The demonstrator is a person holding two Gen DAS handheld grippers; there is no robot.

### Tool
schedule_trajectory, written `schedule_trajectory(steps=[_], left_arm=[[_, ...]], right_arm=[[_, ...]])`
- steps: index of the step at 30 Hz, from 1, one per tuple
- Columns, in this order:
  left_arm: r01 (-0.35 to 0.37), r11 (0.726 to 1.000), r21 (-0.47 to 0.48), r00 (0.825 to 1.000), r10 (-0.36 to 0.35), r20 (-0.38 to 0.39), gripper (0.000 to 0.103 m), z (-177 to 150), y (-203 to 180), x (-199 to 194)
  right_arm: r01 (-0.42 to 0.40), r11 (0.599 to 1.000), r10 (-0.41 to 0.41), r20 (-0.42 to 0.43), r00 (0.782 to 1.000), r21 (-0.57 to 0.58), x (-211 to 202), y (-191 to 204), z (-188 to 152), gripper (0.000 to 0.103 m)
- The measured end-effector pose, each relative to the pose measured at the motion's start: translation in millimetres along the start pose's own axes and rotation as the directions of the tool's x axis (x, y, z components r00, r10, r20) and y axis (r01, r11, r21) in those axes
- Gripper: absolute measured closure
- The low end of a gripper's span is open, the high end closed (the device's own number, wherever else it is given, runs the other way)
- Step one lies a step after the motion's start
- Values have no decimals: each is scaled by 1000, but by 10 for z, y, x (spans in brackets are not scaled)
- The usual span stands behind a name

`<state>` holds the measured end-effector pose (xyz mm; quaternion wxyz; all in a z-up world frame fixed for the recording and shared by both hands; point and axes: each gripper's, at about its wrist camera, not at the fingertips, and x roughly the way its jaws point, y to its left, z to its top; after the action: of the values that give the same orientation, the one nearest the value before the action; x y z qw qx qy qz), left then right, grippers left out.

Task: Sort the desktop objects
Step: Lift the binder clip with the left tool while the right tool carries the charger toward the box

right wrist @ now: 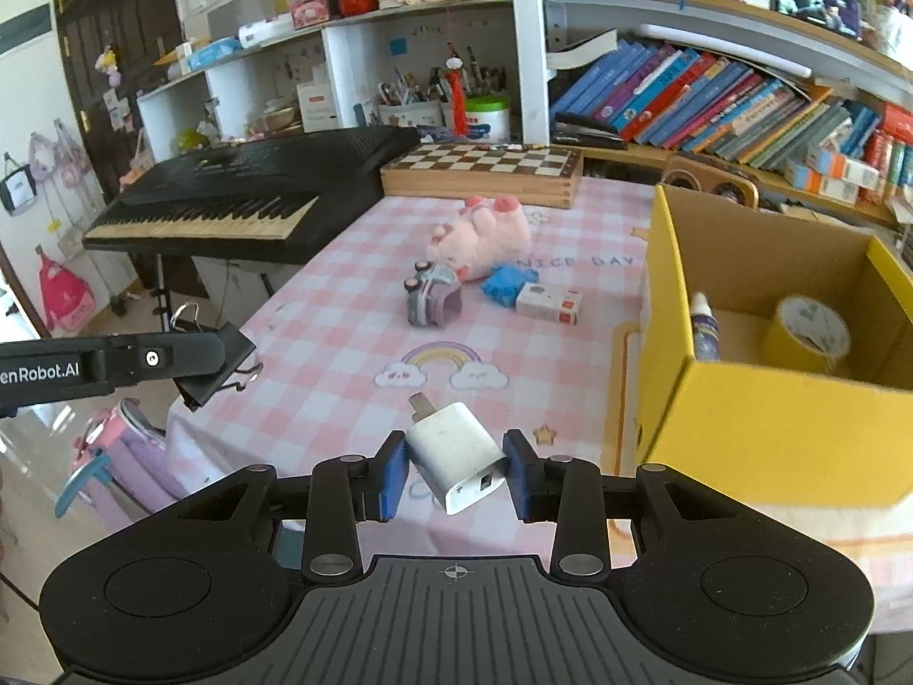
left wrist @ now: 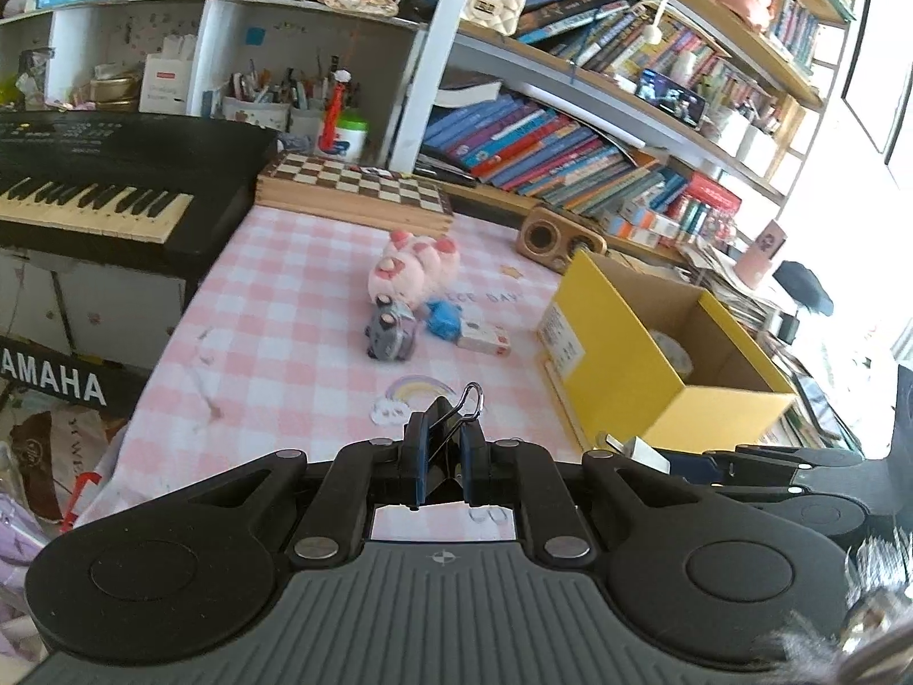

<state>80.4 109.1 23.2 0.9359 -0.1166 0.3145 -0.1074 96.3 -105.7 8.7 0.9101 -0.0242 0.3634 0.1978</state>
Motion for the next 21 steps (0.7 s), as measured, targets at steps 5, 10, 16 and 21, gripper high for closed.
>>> schedule_trajectory(steps=[5, 10, 16, 21], left_arm=[[34, 999, 24, 999, -34, -12, 93, -107, -56, -95], [72, 996, 47, 997, -71, -22, 93, -183, -133, -160], [131, 989, 63, 991, -129, -39, 93, -282, -237, -178], [189, 979, 76, 980, -184, -69, 93, -354, -361, -129]], right_arm=[[25, 999, -25, 5, 1000, 27, -162, 36, -139, 68], [62, 997, -62, -10, 998, 46, -292, 52, -296, 68], [117, 990, -115, -24, 993, 75, -471, 22, -482, 68], [172, 978, -169, -38, 985, 116, -615, -83, -594, 68]])
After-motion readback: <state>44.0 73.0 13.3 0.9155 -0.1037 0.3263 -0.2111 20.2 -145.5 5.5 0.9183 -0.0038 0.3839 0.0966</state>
